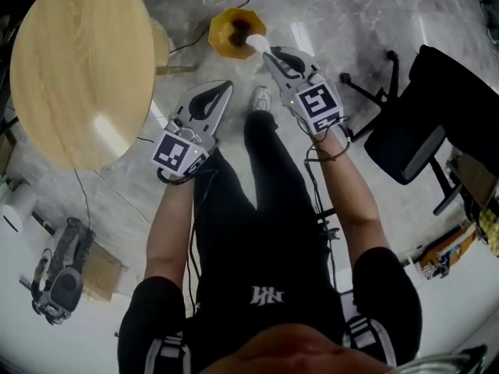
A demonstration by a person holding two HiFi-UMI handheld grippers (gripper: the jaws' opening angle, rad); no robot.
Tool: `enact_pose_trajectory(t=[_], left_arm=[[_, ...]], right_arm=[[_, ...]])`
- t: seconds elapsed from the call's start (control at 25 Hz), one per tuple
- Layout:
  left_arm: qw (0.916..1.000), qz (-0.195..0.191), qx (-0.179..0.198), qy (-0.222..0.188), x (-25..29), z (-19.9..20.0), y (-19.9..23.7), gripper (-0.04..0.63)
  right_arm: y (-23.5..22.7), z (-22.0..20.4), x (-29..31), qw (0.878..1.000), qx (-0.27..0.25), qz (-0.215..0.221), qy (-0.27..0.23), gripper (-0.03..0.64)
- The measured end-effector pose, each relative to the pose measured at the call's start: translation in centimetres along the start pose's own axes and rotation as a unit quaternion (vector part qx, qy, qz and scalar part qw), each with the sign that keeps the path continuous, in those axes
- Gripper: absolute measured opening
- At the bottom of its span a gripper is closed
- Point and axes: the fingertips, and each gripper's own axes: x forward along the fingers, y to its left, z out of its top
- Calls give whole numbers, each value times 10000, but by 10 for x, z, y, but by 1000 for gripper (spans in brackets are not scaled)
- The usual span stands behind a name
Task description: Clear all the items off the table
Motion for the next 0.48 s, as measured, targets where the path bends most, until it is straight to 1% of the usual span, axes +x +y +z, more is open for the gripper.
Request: enact_pose_trajectory(t=[0.08, 0.12, 0.2, 0.32, 0.4, 0.48], left_arm=[[9996, 248, 53, -111, 16, -25, 25, 12], [9994, 330, 43, -102, 24, -41, 36, 12], [9989, 427, -95, 144, 38, -84, 56, 12], [9969, 506, -318, 517, 54, -160, 85, 12], [9954, 512, -394, 709, 65, -205, 101, 12], [9939, 510, -496, 843, 76, -240, 114, 12]], right_arm=[[-23, -38, 30, 9999, 136, 58, 77, 32], [-32, -56, 44, 9997, 184, 78, 137, 32], [-48, -92, 71, 9994, 224, 104, 247, 32], [-58, -149, 112, 9989, 280, 167, 336, 32], [-61, -179, 136, 9986, 338, 206, 353, 32], [-66, -203, 158, 9983, 406, 226, 365, 32]])
